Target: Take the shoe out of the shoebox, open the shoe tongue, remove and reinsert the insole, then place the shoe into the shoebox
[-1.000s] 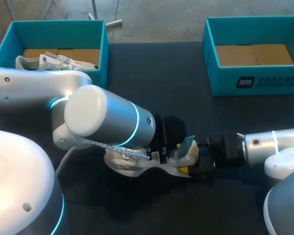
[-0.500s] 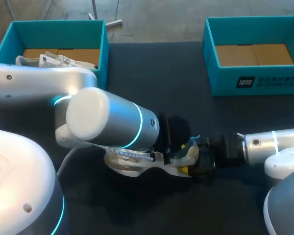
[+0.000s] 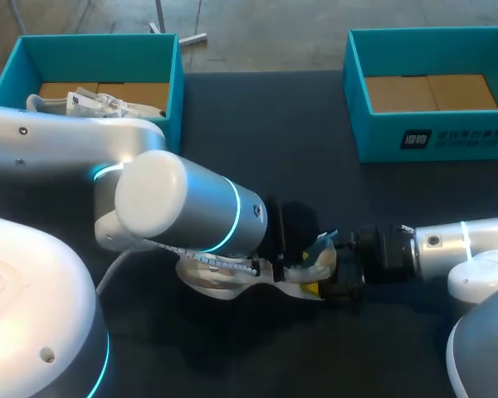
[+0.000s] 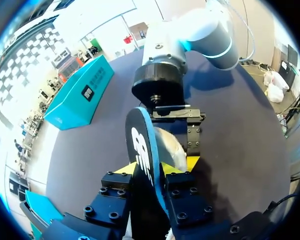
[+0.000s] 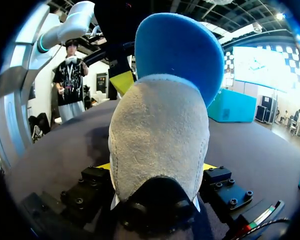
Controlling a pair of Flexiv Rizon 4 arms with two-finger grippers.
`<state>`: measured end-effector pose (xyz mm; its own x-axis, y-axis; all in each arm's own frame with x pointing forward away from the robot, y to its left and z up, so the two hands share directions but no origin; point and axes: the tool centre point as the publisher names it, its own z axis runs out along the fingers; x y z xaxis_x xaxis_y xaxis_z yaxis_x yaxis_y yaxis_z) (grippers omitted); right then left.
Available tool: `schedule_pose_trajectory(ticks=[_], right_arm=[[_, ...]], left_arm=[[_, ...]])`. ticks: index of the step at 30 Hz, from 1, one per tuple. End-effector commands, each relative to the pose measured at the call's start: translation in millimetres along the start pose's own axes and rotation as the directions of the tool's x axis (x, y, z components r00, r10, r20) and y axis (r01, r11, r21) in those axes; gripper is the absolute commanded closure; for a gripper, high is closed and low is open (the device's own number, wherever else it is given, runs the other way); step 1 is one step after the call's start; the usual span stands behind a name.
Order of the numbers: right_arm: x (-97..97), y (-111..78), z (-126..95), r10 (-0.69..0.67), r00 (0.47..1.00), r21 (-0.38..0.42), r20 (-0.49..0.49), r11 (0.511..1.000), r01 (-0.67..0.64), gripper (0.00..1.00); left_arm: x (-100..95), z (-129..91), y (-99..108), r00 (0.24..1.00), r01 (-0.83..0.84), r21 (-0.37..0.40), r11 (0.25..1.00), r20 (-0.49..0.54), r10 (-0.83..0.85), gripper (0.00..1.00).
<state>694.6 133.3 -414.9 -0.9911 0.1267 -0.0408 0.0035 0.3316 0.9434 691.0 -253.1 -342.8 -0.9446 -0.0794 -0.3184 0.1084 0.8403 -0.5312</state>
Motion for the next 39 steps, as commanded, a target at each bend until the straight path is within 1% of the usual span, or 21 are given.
schedule_pose_trajectory(ticks=[1, 9, 13, 19, 26, 27, 28, 29, 30, 39], right_arm=[[0.8, 0.8, 1.7, 0.000, 1.000, 0.006, 0.000, 1.000, 0.000, 1.00], [0.8, 0.8, 1.7, 0.000, 1.000, 0.006, 0.000, 1.000, 0.000, 1.00], [0.8, 0.8, 1.7, 0.000, 1.000, 0.006, 0.000, 1.000, 0.000, 1.00], [0.8, 0.8, 1.7, 0.000, 1.000, 0.006, 0.000, 1.000, 0.000, 1.00], [0.8, 0.8, 1.7, 0.000, 1.000, 0.006, 0.000, 1.000, 0.000, 1.00], [0.8, 0.8, 1.7, 0.000, 1.000, 0.006, 0.000, 1.000, 0.000, 1.00], [0.8, 0.8, 1.7, 0.000, 1.000, 0.006, 0.000, 1.000, 0.000, 1.00], [0.8, 0.8, 1.7, 0.000, 1.000, 0.006, 0.000, 1.000, 0.000, 1.00], [0.8, 0.8, 1.7, 0.000, 1.000, 0.006, 0.000, 1.000, 0.000, 1.00], [0.8, 0.8, 1.7, 0.000, 1.000, 0.006, 0.000, 1.000, 0.000, 1.00]], left_arm=[[-1.5, 3.3, 6.4, 1.000, -0.001, 0.009, 1.000, -0.010, 0.001, 0.71], [0.7, 8.3, 8.5, 1.000, -0.003, 0.015, 1.000, -0.024, 0.004, 0.74], [2.5, 7.3, 9.6, 0.999, 0.001, 0.030, 1.000, -0.032, 0.000, 0.78], [3.2, 7.3, 11.4, 0.999, 0.011, 0.045, 0.999, -0.042, -0.009, 0.75], [5.5, 8.4, 10.6, 0.999, 0.011, 0.052, 0.999, -0.043, -0.009, 0.76], [5.2, 8.9, 9.3, 0.999, 0.012, 0.053, 0.999, -0.044, -0.010, 0.77], [4.7, 9.4, 7.9, 0.999, 0.013, 0.053, 0.998, -0.045, -0.011, 0.83], [4.4, 9.5, 6.8, 0.999, 0.015, 0.055, 0.998, -0.046, -0.012, 0.94], [3.9, 9.5, 5.3, 0.999, 0.017, 0.059, 0.998, -0.051, -0.013, 1.00], [-1.6, 0.8, -13.2, 0.995, 0.044, 0.101, 0.994, -0.098, -0.034, 1.00]])
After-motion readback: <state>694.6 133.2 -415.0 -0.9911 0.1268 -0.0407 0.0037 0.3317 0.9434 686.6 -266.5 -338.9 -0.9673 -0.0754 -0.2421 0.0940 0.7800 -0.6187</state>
